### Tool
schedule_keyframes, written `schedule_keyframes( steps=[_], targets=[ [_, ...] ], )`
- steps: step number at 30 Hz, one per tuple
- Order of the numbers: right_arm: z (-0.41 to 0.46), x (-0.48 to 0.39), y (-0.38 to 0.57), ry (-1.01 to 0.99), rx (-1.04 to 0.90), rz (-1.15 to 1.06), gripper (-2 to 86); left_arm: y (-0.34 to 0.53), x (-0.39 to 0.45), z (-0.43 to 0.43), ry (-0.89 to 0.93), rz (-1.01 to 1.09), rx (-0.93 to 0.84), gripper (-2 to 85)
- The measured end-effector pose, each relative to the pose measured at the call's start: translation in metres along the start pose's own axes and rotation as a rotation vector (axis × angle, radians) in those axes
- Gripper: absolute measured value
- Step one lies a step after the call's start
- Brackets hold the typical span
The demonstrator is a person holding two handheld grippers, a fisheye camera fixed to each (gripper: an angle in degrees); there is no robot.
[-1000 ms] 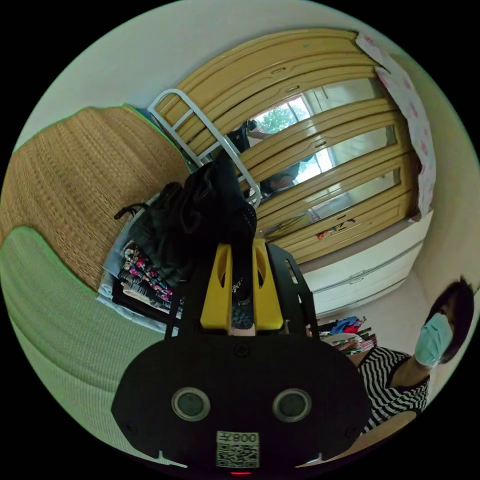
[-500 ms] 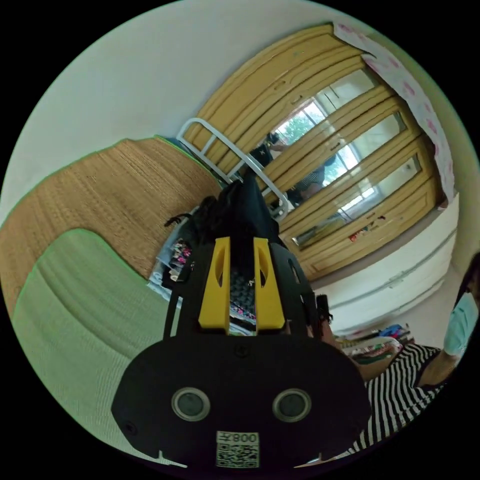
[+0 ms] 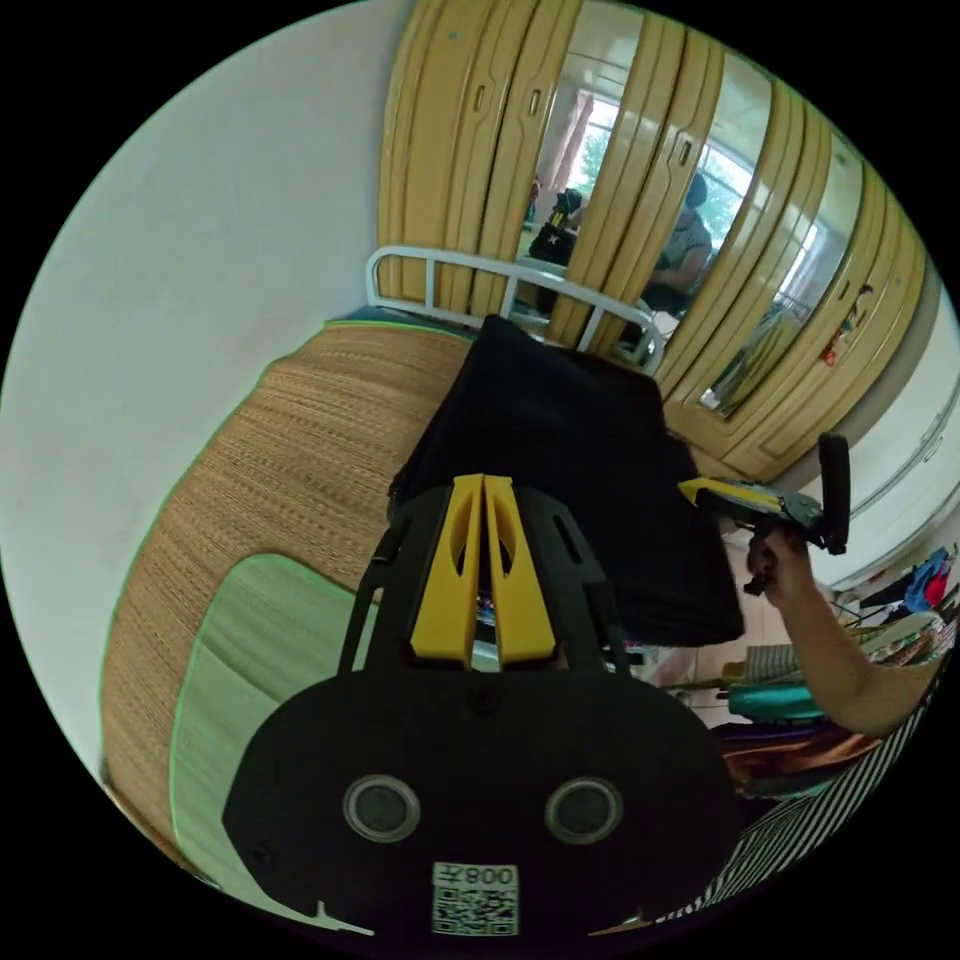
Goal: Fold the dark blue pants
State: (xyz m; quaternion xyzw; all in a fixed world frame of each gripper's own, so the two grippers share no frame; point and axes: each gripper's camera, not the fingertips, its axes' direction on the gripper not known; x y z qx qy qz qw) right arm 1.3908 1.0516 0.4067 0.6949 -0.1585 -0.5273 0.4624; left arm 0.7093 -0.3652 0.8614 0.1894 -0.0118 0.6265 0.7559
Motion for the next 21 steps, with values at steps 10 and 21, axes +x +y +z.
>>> schedule_keyframes(
  steps=[10, 21],
  targets=[
    [0.051, -0.053, 0.026, -0.104, 0.08, -0.006, 0.1, 0.019, 0.021, 0.02, -0.096, -0.002, -0.025, 0.0],
    [0.037, -0.12, 0.099, -0.22, 0.116, -0.122, 0.1, 0.043, 0.075, -0.007, -0.119, 0.108, 0.007, 0.2]
  ],
)
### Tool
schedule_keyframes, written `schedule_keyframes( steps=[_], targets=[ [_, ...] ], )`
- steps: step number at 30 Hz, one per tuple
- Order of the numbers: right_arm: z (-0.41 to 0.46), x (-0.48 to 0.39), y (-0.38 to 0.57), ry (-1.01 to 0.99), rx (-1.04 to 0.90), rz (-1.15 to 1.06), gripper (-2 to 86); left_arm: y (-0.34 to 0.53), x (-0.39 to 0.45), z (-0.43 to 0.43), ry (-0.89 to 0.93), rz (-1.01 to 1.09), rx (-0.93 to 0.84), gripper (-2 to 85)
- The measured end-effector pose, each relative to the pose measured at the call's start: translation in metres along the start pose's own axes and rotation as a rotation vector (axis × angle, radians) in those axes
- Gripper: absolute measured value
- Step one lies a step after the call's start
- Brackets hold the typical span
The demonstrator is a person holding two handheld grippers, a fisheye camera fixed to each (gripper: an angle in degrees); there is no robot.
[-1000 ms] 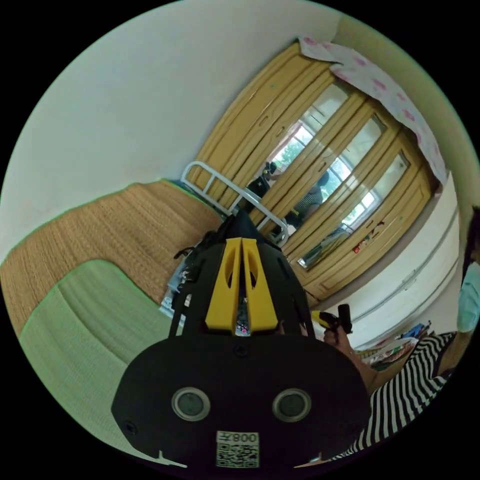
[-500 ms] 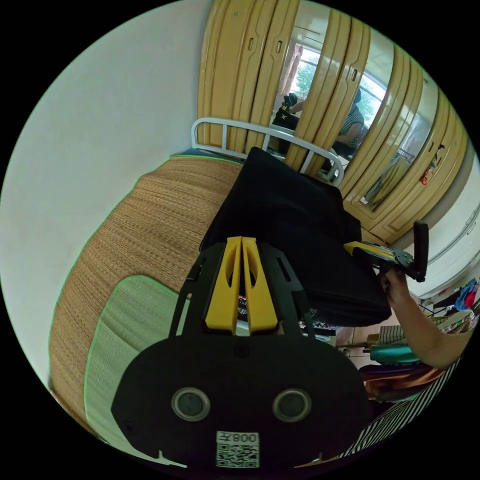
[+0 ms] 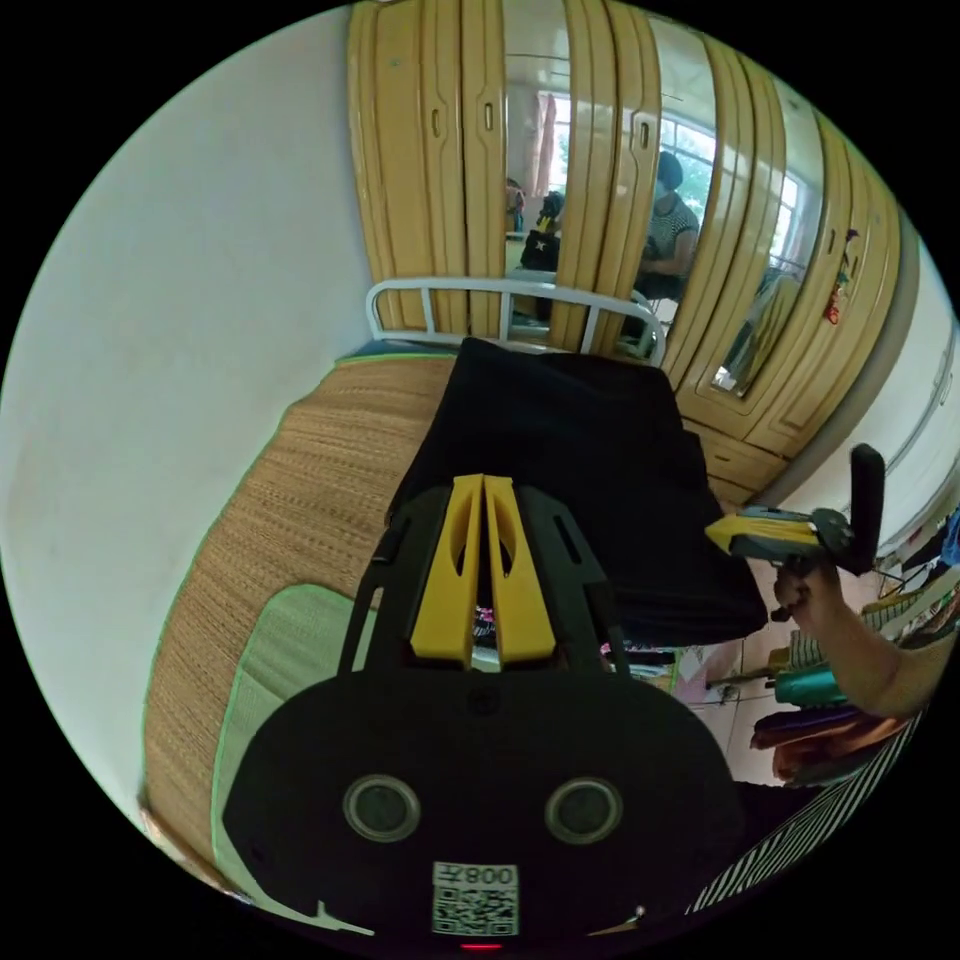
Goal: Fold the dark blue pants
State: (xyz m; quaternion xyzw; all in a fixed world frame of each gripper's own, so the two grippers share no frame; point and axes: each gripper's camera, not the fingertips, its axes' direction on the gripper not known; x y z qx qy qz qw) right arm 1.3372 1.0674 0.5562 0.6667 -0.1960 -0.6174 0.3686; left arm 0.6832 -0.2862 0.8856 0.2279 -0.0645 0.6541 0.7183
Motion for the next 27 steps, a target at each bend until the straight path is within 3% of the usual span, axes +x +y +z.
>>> schedule_keyframes(
  steps=[7, 10, 12, 14, 20, 22, 27],
  targets=[
    [0.012, -0.027, 0.018, -0.102, 0.1, 0.002, 0.1, 0.023, -0.005, 0.001, 0.079, -0.083, -0.008, 0.2],
    [0.042, -0.043, 0.017, -0.092, 0.022, -0.049, 0.1, 0.035, 0.008, -0.015, 0.095, -0.024, 0.072, 0.2],
    [0.051, -0.038, 0.018, -0.133, 0.027, -0.033, 0.1, 0.038, 0.017, -0.003, 0.058, 0.027, -0.01, 0.2],
    [0.047, -0.033, 0.015, -0.167, 0.046, -0.023, 0.1, 0.047, 0.016, -0.008, 0.065, 0.017, 0.018, 0.1],
    [0.012, -0.008, -0.007, 0.001, 0.21, -0.031, 0.4, 0.098, -0.004, -0.041, 0.408, -0.101, 0.184, 0.2],
    [0.01, 0.014, -0.031, 0.104, 0.251, -0.028, 0.7, 0.126, -0.003, -0.044, 0.441, -0.112, 0.185, 0.4],
    [0.044, 0.059, -0.105, 0.262, 0.208, -0.039, 3.2, 0.213, 0.016, -0.015, 0.391, -0.15, -0.096, 0.9]
  ],
)
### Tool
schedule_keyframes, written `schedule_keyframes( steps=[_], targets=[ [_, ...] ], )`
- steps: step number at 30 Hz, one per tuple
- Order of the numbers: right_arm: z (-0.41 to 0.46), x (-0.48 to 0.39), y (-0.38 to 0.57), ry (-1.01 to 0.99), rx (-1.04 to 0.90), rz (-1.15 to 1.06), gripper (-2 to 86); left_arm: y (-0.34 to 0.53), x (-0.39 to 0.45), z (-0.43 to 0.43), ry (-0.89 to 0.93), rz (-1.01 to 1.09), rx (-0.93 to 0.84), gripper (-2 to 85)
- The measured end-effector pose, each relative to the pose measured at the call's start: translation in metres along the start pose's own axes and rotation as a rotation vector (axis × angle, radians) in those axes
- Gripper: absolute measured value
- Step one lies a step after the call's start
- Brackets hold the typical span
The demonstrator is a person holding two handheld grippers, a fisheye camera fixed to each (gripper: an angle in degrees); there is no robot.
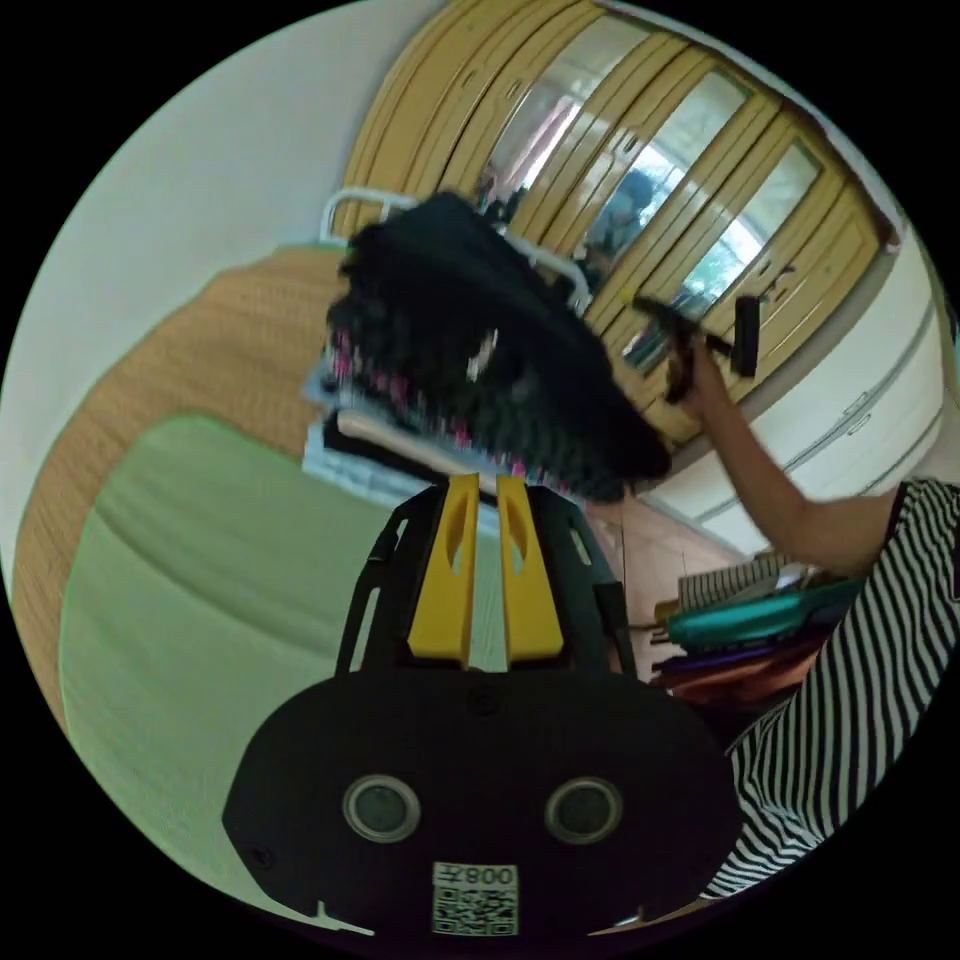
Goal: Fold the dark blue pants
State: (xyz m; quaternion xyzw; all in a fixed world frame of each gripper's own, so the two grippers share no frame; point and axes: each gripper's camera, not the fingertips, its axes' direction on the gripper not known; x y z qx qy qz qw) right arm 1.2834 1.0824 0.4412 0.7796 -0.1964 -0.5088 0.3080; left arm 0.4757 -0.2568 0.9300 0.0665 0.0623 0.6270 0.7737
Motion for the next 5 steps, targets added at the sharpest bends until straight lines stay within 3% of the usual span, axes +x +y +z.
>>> schedule_keyframes(
  steps=[5],
  targets=[
    [0.108, 0.027, -0.052, 0.069, -0.178, -0.015, 6.9, 0.079, 0.007, 0.053, -0.09, -0.114, -0.302, 1.1]
  ],
)
